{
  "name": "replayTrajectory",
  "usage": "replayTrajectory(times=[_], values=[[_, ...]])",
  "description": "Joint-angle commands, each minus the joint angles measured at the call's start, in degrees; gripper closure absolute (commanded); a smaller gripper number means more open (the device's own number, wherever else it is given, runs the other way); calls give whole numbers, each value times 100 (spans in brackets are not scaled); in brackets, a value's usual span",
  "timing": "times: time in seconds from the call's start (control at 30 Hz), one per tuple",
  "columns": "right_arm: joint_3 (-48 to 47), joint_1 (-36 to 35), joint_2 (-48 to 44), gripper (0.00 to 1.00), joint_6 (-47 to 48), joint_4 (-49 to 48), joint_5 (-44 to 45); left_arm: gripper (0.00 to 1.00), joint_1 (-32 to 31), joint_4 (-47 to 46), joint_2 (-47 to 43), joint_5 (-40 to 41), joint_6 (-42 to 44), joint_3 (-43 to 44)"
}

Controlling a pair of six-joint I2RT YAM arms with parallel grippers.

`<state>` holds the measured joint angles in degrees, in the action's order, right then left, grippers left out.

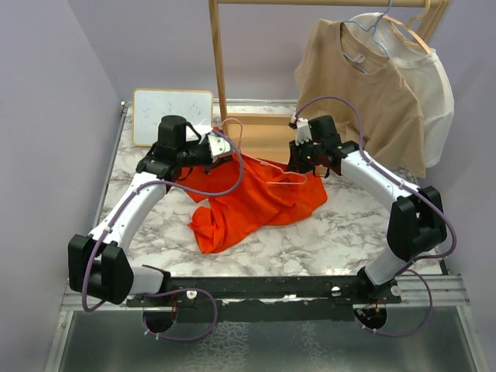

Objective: Place the t-shirt on the hanger

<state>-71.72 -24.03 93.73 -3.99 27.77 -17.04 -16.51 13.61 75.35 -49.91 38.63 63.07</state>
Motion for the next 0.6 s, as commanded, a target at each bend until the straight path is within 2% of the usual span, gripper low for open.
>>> replayTrajectory(times=[0.0,0.57], values=[[199,204,-297,99,-136,-111,415,100,49,-482,-243,352,-123,-99],[581,651,-837,99,-322,-65,603,100,142,-1381,-335,1488,-586,-615]])
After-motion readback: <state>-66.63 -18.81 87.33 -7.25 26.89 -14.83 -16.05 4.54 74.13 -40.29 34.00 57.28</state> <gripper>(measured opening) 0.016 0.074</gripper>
